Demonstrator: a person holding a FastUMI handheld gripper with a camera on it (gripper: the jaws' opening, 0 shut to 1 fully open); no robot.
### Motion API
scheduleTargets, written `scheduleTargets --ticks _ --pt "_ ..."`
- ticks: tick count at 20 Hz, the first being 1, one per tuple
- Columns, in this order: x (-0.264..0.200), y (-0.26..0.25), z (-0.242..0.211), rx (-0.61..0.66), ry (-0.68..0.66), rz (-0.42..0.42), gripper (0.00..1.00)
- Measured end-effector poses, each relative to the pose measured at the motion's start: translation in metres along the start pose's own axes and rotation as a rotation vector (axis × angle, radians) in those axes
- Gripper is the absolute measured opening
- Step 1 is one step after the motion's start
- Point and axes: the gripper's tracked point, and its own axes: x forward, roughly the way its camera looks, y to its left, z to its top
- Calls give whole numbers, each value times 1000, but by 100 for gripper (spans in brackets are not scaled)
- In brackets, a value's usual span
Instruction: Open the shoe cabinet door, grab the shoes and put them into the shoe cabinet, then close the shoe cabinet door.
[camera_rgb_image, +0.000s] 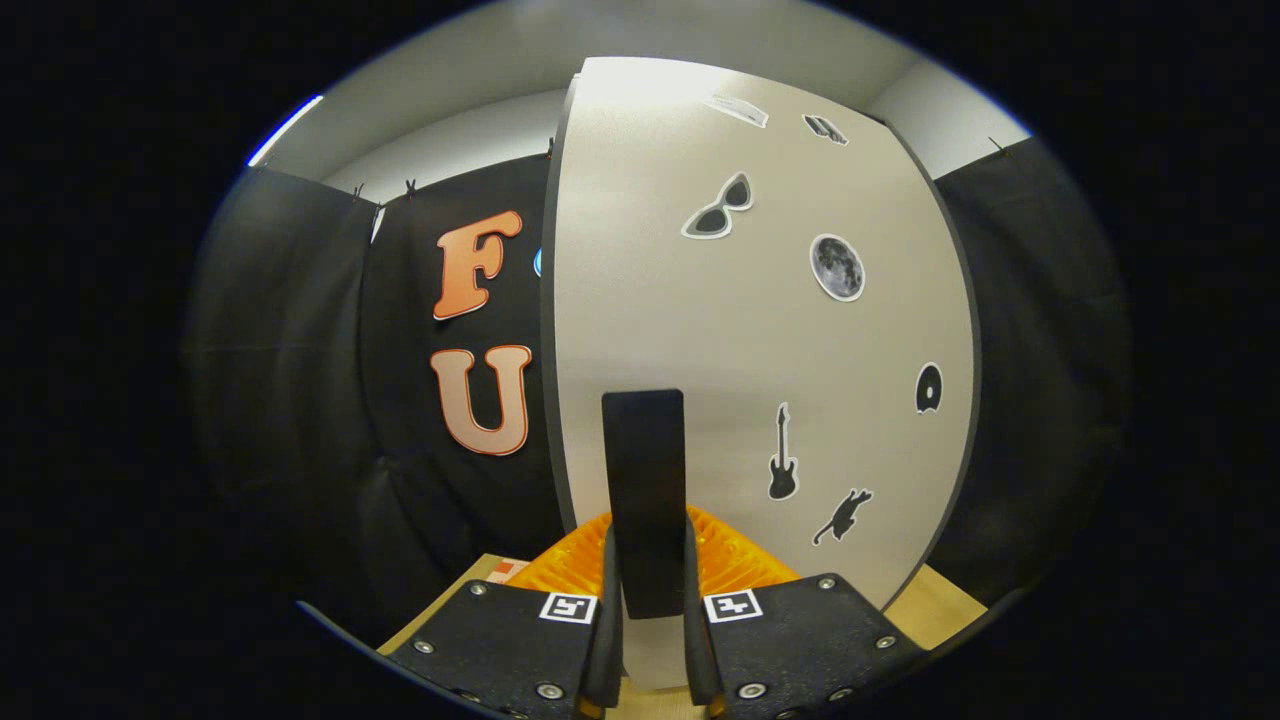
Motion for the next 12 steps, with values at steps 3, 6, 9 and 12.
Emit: scheduleTargets --ticks 3,6,9,12 --pt "-13 -7 0 26 6 -4 25" --pt "-27 -15 0 27 16 -11 22" --pt "-41 -24 4 37 14 -26 22" --pt "-55 -31 4 45 16 -28 21"
